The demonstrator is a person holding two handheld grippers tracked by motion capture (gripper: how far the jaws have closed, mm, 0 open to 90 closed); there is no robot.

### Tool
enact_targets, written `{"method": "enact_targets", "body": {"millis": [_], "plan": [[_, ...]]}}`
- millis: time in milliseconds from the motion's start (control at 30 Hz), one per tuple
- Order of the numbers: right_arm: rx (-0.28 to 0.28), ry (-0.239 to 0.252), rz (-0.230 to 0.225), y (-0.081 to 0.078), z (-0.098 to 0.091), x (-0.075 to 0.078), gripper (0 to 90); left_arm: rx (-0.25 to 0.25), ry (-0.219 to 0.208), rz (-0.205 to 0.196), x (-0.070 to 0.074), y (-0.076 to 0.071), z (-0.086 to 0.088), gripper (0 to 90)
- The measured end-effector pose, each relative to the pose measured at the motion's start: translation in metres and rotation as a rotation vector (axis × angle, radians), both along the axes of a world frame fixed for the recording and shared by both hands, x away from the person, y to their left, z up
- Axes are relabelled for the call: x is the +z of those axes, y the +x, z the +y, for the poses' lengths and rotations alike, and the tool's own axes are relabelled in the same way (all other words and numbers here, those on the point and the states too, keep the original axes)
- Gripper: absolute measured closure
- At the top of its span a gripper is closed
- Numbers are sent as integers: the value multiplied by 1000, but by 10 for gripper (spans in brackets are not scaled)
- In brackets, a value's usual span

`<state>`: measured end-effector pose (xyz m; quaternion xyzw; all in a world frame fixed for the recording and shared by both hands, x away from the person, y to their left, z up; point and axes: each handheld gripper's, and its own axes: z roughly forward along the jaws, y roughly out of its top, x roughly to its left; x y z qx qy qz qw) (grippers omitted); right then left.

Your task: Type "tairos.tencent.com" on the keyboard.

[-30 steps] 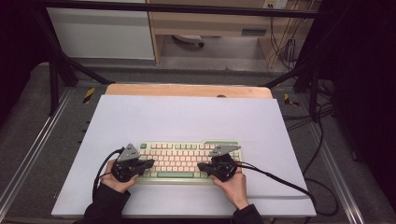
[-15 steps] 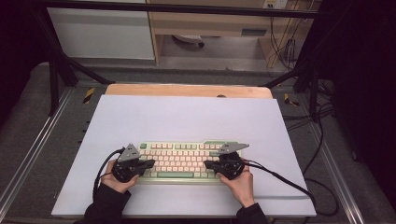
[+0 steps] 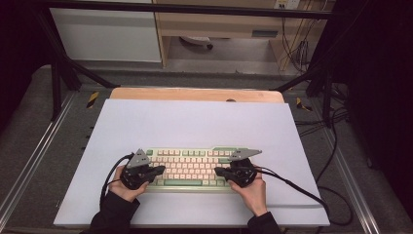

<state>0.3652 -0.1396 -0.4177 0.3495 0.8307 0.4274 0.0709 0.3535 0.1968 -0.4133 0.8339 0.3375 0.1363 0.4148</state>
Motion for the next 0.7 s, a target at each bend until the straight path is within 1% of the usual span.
{"method": "enact_targets", "body": {"millis": [367, 700], "plan": [[3, -5, -1, 0, 0, 0, 900, -8, 15, -5, 3, 7, -20, 898], [5, -6, 3, -1, 0, 0, 900, -15, 26, 2, 0, 17, -38, 898]]}}
